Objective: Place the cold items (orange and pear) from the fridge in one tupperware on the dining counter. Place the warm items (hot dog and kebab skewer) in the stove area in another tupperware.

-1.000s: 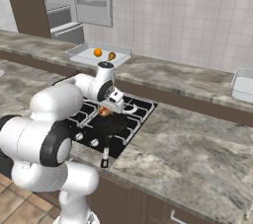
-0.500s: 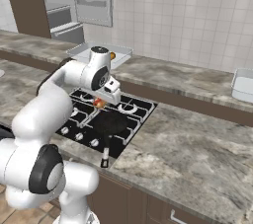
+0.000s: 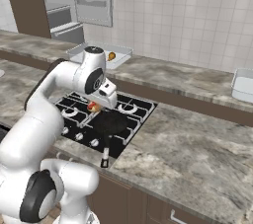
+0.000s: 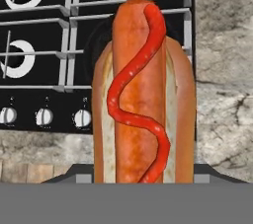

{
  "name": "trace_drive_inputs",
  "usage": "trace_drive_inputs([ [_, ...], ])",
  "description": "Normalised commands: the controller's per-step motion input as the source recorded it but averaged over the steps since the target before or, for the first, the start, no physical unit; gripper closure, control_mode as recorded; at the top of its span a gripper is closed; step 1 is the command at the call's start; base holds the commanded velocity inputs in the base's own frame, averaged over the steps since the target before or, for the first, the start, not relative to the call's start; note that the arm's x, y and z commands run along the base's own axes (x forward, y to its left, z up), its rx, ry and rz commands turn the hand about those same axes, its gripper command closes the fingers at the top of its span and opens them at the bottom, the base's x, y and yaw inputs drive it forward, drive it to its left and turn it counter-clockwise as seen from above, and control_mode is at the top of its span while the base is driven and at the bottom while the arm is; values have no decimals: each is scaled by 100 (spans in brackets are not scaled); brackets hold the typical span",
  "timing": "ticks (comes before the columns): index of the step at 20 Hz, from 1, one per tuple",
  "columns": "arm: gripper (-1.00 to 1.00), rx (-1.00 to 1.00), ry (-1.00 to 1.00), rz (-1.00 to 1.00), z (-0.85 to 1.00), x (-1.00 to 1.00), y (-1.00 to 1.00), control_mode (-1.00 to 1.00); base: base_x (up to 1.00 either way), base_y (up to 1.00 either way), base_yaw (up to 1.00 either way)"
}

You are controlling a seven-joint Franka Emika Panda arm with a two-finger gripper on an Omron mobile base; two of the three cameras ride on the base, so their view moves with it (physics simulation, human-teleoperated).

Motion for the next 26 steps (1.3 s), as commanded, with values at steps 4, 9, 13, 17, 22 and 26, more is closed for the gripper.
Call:
trace_drive_inputs([
  [4, 100, 0, -3, 0, 17, -28, 0, 100, -8, 0, 0],
  [9, 100, 0, 0, 0, 0, 0, 0, 100, -62, -1, -11],
  [13, 100, 0, 0, 0, 0, 0, 0, 100, -80, -19, -38],
  [17, 100, 0, 0, 0, 0, 0, 0, 100, -26, -72, -36],
  [22, 100, 0, 0, 0, 0, 0, 0, 100, -12, -93, -11],
  [26, 100, 0, 0, 0, 0, 0, 0, 100, -12, -98, -3],
])
